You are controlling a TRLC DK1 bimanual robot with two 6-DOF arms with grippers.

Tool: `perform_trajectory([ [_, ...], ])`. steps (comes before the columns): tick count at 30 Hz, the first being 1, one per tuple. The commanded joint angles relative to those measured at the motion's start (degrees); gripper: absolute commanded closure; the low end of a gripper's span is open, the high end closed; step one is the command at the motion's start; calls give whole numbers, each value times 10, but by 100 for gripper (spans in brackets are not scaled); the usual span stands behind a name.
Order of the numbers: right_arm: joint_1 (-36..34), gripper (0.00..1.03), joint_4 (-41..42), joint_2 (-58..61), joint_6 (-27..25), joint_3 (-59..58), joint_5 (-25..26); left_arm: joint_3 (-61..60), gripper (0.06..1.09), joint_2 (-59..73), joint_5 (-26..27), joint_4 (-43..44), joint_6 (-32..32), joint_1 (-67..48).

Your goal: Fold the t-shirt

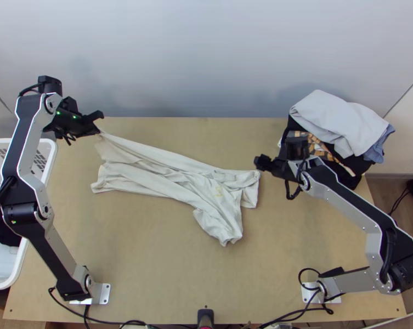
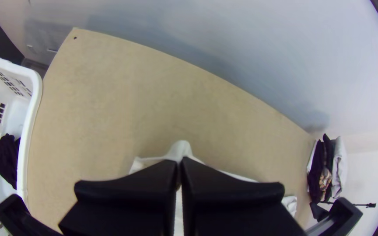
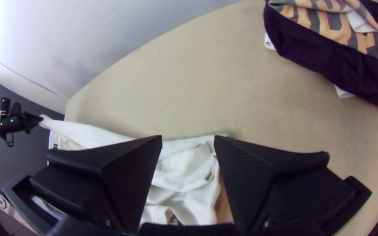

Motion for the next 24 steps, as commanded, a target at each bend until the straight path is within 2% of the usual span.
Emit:
perform_trajectory([
  [1,-13,63,-1,12,1,-9,30,6,105,3,0,-2,1,0],
  [7,-7,60,-44,19,15,-17,34,6,105,4,0,-6,1,0],
  [24,8,60,-31,88,26,5,33,16,105,10,0,-6,1,-3],
])
